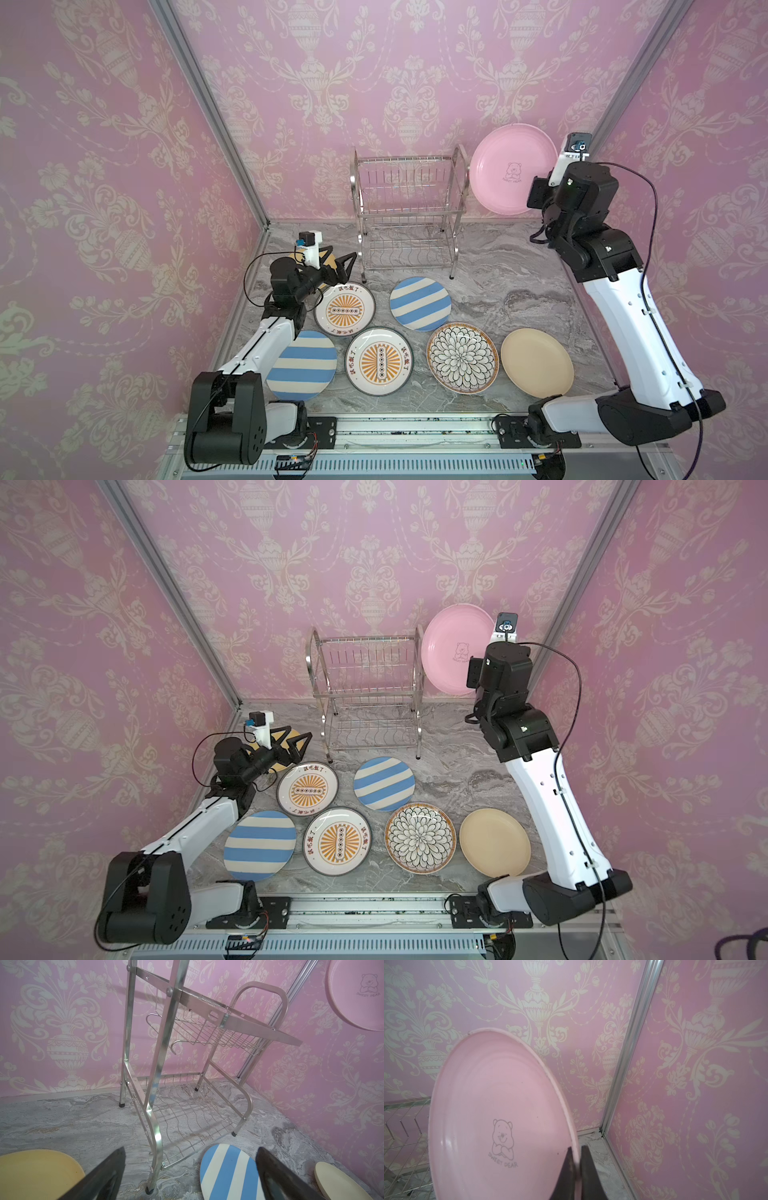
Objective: Load the plates into the dish rack
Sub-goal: 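Lift the pink bear plate upright with the right gripper toward the rack, then carry the upright pink plate over the rack's upper tier with the right gripper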
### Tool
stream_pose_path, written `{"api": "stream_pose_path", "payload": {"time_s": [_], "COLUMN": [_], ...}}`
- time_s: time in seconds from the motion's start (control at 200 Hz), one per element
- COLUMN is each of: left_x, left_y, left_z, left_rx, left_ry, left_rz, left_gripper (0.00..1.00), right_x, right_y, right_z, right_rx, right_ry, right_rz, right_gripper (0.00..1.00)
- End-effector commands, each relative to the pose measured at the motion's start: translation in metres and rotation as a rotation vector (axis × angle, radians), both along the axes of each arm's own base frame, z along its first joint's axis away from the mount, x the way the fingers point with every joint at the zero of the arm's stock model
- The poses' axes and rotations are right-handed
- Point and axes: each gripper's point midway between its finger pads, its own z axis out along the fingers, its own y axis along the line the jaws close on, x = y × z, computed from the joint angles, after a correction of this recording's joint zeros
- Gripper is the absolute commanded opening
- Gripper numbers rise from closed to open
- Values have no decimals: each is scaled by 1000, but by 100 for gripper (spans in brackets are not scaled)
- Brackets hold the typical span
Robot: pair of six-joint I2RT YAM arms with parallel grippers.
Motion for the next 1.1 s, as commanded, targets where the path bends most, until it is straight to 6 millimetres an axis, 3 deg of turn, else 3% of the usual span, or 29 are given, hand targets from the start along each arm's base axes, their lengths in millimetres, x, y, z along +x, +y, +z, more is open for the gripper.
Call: {"api": "stream_pose_path", "payload": {"time_s": [0.0,0.19,0.315,0.48,0.686,1.096], "left_x": [-6,-6,-12,-15,-19,-21], "left_y": [-6,-10,-13,-11,-13,-19], "left_z": [-4,-6,-11,-16,-12,-18], "left_rx": [25,7,-14,-16,-44,-56], "left_ry": [-11,1,12,13,-22,-1], "left_rz": [-36,-67,-84,-72,-84,-126], "left_gripper": [99,99,99,99,99,99], "right_x": [-6,8,22,45,58,100], "right_y": [19,75,96,107,114,141], "right_z": [49,73,68,45,22,9], "right_rx": [-103,-291,-372,-480,-543,-682], "right_ry": [-130,-147,-108,15,93,171], "right_rz": [-76,-131,-178,-254,-269,-296], "right_gripper": [0,0,0,0,0,0]}}
